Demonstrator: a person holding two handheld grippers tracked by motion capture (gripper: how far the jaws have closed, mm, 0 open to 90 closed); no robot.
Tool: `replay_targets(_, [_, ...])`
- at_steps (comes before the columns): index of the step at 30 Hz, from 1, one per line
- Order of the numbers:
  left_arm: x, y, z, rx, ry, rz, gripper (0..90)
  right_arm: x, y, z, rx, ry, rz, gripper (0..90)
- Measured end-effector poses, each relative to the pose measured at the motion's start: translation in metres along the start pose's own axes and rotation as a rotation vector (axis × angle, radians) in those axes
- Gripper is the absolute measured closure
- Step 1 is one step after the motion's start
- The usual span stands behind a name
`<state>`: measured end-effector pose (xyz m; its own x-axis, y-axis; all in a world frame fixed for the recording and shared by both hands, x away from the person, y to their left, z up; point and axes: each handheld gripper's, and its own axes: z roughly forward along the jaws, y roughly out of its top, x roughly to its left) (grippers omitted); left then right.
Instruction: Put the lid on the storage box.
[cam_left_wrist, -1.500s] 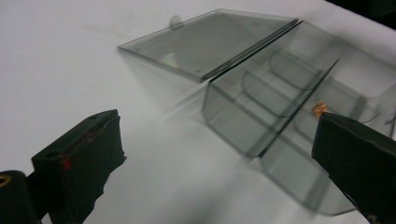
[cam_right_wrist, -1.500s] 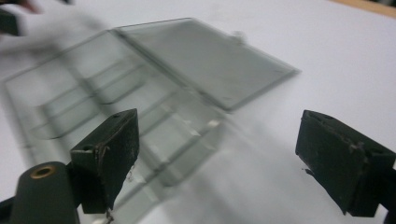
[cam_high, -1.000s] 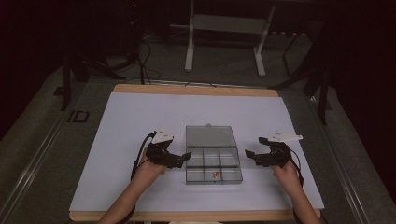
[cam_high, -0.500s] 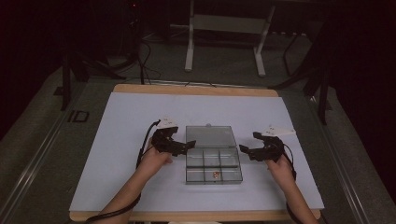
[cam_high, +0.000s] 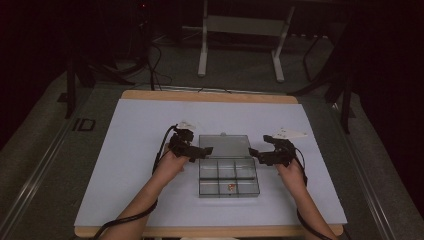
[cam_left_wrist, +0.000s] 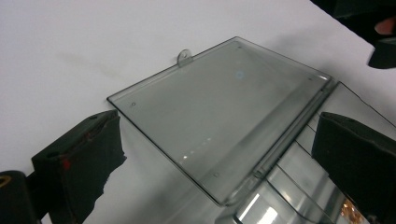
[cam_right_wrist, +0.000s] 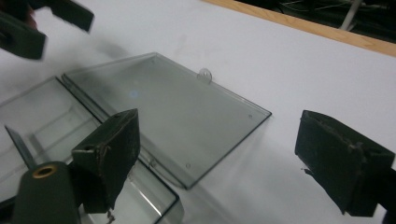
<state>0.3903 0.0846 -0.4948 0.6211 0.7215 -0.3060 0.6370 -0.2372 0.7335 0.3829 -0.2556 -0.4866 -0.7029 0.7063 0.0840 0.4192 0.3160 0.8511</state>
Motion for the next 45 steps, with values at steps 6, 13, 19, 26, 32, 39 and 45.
replay_targets(6, [0.008,0.001,0.013,0.034,-0.021,-0.082,2.7,-0.006,0.002,0.007,-0.008,-0.008,0.085,12.6])
replay_targets(13, [0.016,-0.003,0.025,0.081,-0.04,-0.156,9.5,-0.005,0.002,0.018,0.041,-0.028,0.071,13.7])
replay_targets(19, [0.021,-0.004,0.025,0.075,-0.096,-0.214,22.8,-0.004,0.002,0.025,0.067,-0.023,0.066,14.2])
replay_targets(26, [0.026,-0.008,0.026,0.098,-0.091,-0.26,30.8,0.0,0.002,0.026,0.061,-0.02,0.058,15.9])
replay_targets(32, [0.027,-0.011,0.03,0.127,-0.113,-0.284,37.1,-0.001,0.001,0.028,0.069,-0.023,0.061,18.2])
replay_targets(39, [0.021,-0.01,0.025,0.078,-0.1,-0.227,44.0,0.0,0.0,0.029,0.077,-0.022,0.058,18.3])
replay_targets(45, [0.013,-0.007,0.018,0.047,-0.069,-0.162,50.9,0.0,0.0,0.03,0.081,-0.013,0.066,18.4])
